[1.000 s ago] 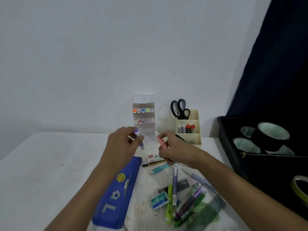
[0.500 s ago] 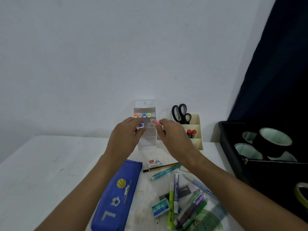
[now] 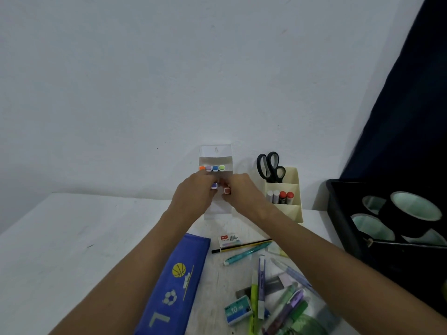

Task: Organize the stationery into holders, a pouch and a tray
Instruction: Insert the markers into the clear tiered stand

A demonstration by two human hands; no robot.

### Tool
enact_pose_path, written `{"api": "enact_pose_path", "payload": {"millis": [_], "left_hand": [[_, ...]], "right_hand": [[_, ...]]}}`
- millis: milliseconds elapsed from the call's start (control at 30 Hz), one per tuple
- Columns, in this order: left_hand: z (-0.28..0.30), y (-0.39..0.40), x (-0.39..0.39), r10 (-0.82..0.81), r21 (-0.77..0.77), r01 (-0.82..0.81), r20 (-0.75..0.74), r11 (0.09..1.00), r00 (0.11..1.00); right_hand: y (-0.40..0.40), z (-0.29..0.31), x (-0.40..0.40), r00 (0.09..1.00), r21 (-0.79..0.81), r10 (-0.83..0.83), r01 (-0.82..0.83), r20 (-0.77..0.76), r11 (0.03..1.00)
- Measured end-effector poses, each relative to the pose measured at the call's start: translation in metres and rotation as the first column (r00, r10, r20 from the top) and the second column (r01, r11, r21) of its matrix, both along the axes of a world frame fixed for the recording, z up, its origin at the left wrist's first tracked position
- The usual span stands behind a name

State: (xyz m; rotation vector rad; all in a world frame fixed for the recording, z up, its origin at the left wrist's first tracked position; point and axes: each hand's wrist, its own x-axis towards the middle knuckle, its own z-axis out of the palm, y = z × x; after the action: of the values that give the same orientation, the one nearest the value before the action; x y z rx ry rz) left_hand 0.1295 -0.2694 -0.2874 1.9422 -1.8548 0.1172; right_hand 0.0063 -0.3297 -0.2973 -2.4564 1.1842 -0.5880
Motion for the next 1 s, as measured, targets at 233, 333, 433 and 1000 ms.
{"api": "enact_pose_path", "payload": {"millis": [233,333,433,1000], "left_hand": [[-0.008,-0.012,0.005,0.101,0.053,-0.104,0.061,0.993,0.993],[-0.013,-0.016,0.008,0.11,0.069,-0.113,0.05,0.991,0.993],[-0.018,-0.022,0.01,0.106,0.074,-0.108,0.026,0.991,0.994],[-0.017,-0.029,0.002,0.185,0.157,-0.181,-0.011,0.971,0.983]], "right_hand": [[-0.013,-0.007,0.005,0.99,-0.125,-0.044,0.027,-0.137,0.992],[-0.014,-0.008,0.006,0.983,-0.151,-0.06,0.034,-0.173,0.988],[-0.016,-0.01,0.008,0.982,-0.158,-0.06,0.031,-0.181,0.987],[-0.023,-0.024,0.012,0.981,-0.127,-0.114,0.094,-0.156,0.987]]}}
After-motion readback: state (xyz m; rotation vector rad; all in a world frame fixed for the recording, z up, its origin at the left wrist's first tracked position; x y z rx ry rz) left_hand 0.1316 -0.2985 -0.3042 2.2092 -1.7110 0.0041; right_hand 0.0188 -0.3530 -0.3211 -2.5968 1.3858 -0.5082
